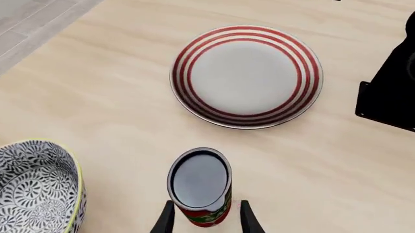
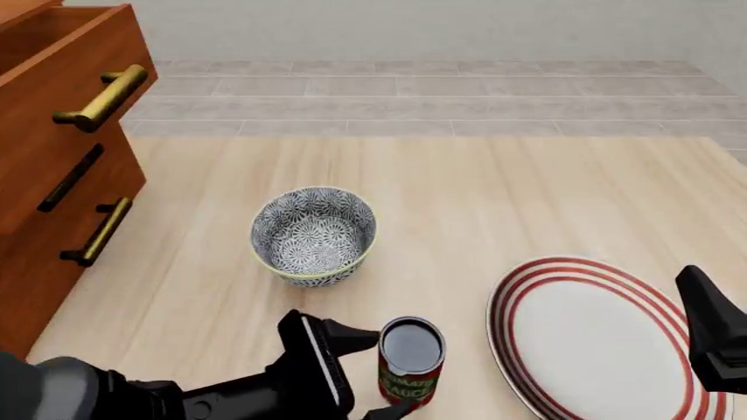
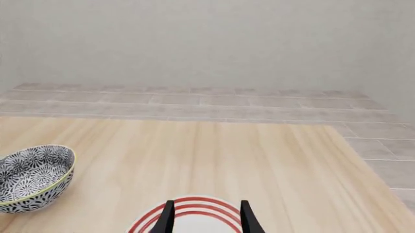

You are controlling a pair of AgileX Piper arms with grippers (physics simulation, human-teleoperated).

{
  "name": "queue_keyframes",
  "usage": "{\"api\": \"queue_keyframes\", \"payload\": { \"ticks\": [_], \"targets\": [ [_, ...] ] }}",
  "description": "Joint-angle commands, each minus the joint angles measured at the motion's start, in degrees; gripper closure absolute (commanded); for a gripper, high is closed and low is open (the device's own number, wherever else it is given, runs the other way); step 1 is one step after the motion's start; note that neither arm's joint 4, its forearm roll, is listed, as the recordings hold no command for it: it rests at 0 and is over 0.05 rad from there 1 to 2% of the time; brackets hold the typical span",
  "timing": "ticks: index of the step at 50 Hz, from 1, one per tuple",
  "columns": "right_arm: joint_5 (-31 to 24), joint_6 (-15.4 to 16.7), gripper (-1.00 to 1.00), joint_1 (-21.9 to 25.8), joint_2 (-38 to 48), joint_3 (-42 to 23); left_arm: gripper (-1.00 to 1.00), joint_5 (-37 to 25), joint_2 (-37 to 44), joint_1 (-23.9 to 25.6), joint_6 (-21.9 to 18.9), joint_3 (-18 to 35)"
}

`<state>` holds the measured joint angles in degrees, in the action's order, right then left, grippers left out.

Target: Put the ketchup in the top drawer of the cabinet.

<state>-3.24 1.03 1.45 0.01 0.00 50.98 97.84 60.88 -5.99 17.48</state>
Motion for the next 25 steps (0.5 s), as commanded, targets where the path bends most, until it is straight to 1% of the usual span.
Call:
{"api": "queue_keyframes", "payload": {
  "ticks": [1, 12, 25],
  "targets": [
    [-0.05, -0.08, -1.0, 0.01, 0.0, 0.0, -1.0, 0.6, 2.73, 0.15, -0.15, 1.19],
    [-0.05, -0.08, -1.0, 0.01, 0.0, 0.0, -1.0, -1.59, 1.49, -0.26, -0.13, 2.43],
    [-0.05, -0.08, -1.0, 0.01, 0.0, 0.0, -1.0, -1.35, 3.16, -0.83, -0.32, 3.5]
  ]
}}
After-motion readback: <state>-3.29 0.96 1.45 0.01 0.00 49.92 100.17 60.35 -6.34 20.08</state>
